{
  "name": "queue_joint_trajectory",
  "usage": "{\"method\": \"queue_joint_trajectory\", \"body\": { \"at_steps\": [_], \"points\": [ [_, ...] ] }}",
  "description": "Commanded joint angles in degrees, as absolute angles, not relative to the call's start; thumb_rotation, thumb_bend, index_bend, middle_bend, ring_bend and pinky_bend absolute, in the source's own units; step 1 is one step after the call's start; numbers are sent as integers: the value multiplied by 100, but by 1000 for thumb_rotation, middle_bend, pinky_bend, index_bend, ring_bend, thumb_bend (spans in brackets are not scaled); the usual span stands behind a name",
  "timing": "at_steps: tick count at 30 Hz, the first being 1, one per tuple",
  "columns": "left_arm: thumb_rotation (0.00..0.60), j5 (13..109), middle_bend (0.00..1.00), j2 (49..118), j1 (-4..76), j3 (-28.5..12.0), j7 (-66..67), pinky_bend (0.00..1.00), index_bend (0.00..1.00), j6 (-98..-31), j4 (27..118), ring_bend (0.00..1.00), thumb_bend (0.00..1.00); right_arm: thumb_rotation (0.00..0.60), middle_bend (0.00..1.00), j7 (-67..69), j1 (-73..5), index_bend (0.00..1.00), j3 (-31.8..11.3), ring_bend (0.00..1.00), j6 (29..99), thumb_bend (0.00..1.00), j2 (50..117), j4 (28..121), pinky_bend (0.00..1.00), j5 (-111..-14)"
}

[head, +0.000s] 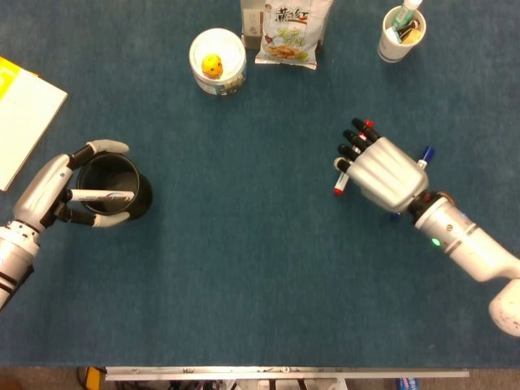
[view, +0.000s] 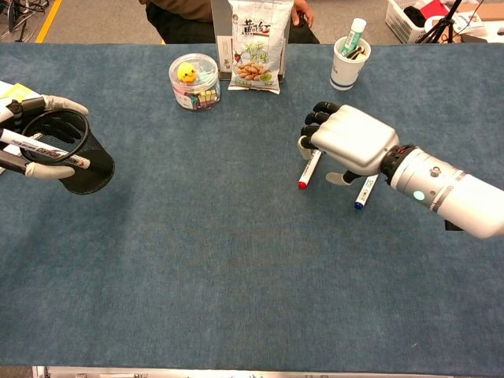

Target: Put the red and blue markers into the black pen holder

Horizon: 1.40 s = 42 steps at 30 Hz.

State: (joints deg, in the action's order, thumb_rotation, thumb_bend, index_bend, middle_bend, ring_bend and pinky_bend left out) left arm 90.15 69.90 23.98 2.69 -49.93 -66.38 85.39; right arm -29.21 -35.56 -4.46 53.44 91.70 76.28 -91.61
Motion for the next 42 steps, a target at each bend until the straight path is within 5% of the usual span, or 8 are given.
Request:
{"method": "queue_joint_trajectory", "body": {
  "at_steps": [1, 42],
  "points": [
    [600, 9018, 332, 6973, 2386, 279, -5016, 284, 242, -6645, 8529, 312, 117, 600, 349, -2944, -3639, 460, -400, 175, 5331, 200, 9394, 7384, 126, -9143],
    [600, 9178, 307, 6910, 2326, 420, -5371, 284, 241, -6731, 8326, 301, 117, 600, 348, -2847, -4044, 580, -202, 174, 5323, 226, 10205, 6268, 118, -8964]
  ]
}}
